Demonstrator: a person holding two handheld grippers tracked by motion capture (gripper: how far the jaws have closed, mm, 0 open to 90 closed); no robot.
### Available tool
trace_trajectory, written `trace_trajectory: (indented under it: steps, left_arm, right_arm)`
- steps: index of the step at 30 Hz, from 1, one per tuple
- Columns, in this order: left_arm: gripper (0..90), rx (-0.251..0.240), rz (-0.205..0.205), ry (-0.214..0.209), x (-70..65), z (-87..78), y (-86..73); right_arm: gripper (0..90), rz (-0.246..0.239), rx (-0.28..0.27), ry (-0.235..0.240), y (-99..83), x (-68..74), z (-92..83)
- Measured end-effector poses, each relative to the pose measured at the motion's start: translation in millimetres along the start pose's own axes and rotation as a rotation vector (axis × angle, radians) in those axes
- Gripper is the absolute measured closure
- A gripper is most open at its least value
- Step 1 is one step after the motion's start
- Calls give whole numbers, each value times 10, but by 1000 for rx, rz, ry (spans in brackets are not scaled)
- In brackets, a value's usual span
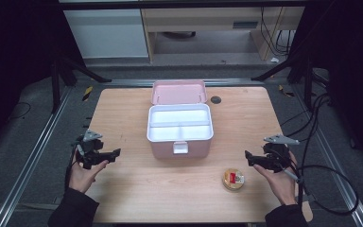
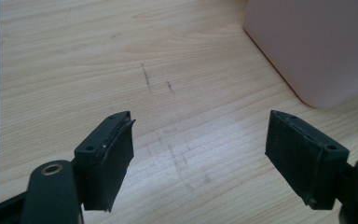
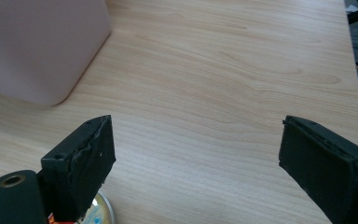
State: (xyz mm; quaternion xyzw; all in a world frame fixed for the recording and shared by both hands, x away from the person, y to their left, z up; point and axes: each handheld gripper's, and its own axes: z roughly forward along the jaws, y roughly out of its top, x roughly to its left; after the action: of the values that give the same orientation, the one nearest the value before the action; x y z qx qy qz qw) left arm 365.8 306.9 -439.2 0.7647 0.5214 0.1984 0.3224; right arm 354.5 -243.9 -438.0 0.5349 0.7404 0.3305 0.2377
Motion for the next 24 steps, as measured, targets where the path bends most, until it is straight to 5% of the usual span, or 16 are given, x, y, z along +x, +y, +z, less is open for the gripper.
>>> trace_trajectory:
  steps: [9,24]
  left_arm:
    - [228,42,26,-5,-40,90,-75]
    - [227,40,28,1,-29,68,-96]
  right_arm:
    - [125,-80,96,26,1,236,28]
    - [115,-147,265,118,-156,610,95]
